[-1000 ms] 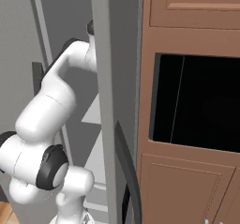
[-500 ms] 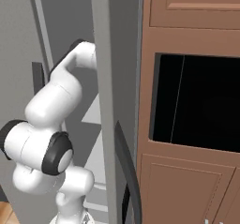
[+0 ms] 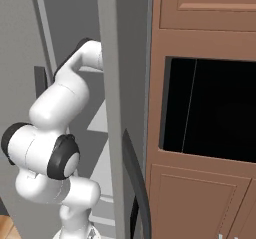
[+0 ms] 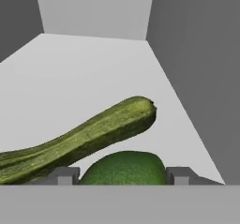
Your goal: Take the squash and avocado out of the freezer and place them in the tupperware container on the counter. Then put the tupperware containing the vegetables back in the freezer.
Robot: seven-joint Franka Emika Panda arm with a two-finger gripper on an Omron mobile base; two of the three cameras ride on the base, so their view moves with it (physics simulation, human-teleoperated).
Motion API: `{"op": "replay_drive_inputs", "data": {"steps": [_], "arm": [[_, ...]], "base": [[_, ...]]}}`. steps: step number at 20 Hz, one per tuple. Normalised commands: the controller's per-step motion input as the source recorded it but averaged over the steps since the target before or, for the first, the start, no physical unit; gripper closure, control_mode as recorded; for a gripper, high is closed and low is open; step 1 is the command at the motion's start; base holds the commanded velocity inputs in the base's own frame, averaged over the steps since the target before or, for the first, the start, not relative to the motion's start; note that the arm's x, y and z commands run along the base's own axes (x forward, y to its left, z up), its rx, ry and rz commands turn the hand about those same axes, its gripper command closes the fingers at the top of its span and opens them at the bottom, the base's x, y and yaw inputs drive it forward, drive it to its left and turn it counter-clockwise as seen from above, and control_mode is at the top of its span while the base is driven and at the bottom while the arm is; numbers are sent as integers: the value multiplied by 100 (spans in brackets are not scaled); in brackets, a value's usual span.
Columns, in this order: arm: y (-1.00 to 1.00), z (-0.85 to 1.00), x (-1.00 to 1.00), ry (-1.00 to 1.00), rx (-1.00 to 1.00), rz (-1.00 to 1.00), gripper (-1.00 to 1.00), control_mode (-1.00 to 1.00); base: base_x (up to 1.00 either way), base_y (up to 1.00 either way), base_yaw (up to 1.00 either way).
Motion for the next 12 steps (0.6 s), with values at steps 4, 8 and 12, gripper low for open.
{"op": "replay_drive_inputs", "data": {"steps": [4, 8, 12], "arm": [[0, -12, -16, 0, 0, 0, 100, -100], [0, -13, -29, 0, 0, 0, 100, -100], [0, 0, -71, -3, 0, 0, 100, -100]], "base": [[0, 0, 0], [0, 0, 0], [0, 0, 0]]}}
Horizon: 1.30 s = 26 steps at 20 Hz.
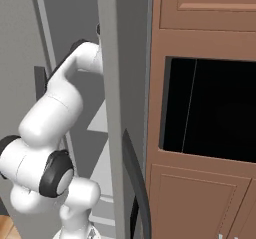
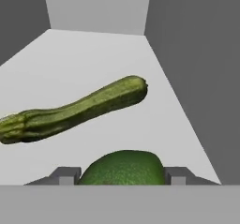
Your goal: Take the squash and avocado out of the freezer and place them in the tupperware container on the counter. Then put the tupperware containing the vegetables back in the freezer.
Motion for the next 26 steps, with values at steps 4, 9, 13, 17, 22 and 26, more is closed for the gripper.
{"op": "replay_drive_inputs", "data": {"steps": [4, 9, 13, 17, 22, 26], "arm": [[0, 5, -100, -13, 0, -1, 100, -100], [2, 13, -100, -7, 0, -2, 100, -100], [23, 0, -100, 0, 0, 0, 100, -100], [47, 0, -100, 1, 0, 0, 100, -100], [51, 0, -88, 6, 2, 0, 100, -100], [28, 0, -65, 13, 3, -1, 100, -100]], "base": [[0, 0, 0], [0, 0, 0], [0, 0, 0], [0, 0, 0], [0, 0, 0], [0, 0, 0]]}}
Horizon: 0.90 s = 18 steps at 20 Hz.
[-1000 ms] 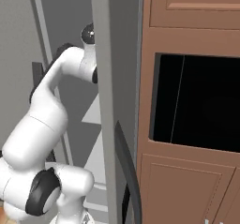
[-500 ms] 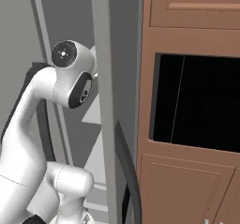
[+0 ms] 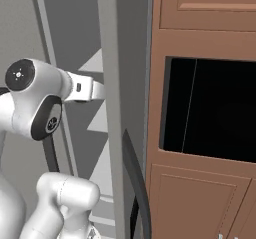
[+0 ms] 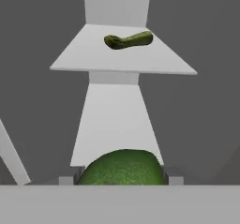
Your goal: Take the squash and avocado out of the freezer and place them in the tupperware container on the counter. Then put the tupperware containing the vegetables back in the freezer.
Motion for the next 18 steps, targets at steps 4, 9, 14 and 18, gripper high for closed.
{"op": "replay_drive_inputs", "data": {"steps": [4, 9, 14, 18], "arm": [[10, 0, -48, 19, 5, -1, 100, -100], [3, -3, -58, 17, 5, -1, 100, -100], [5, -1, -34, 11, 1, -1, 100, -100], [1, -1, -31, 5, 0, 0, 100, 100]], "base": [[0, 0, 0], [0, 0, 0], [0, 0, 0], [-23, 1, 0]]}}
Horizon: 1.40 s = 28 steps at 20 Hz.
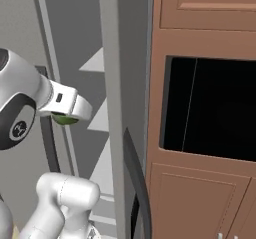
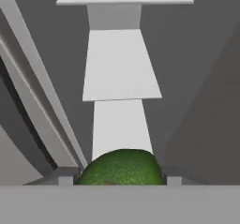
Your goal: Take the squash and avocado out of the freezer and place them in the tupperware container on the counter. Then put the tupperware containing the vegetables back in the freezer.
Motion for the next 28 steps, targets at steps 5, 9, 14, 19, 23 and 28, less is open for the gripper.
{"op": "replay_drive_inputs", "data": {"steps": [5, 9, 14, 19, 23, 28], "arm": [[0, 0, 0, 0, 0, 0, 100, 100], [0, 0, 0, 0, 0, 0, 100, 100], [0, 0, 0, 0, 0, 0, 100, 100], [0, 0, 0, 0, 0, 0, 100, 100], [0, 0, 0, 0, 0, 0, 100, 100], [0, 0, 0, 0, 0, 0, 100, 100]], "base": [[-100, 33, 0], [-67, 84, 0], [-9, 100, 0], [8, 100, 0], [26, 100, 0], [36, 98, 0]]}}
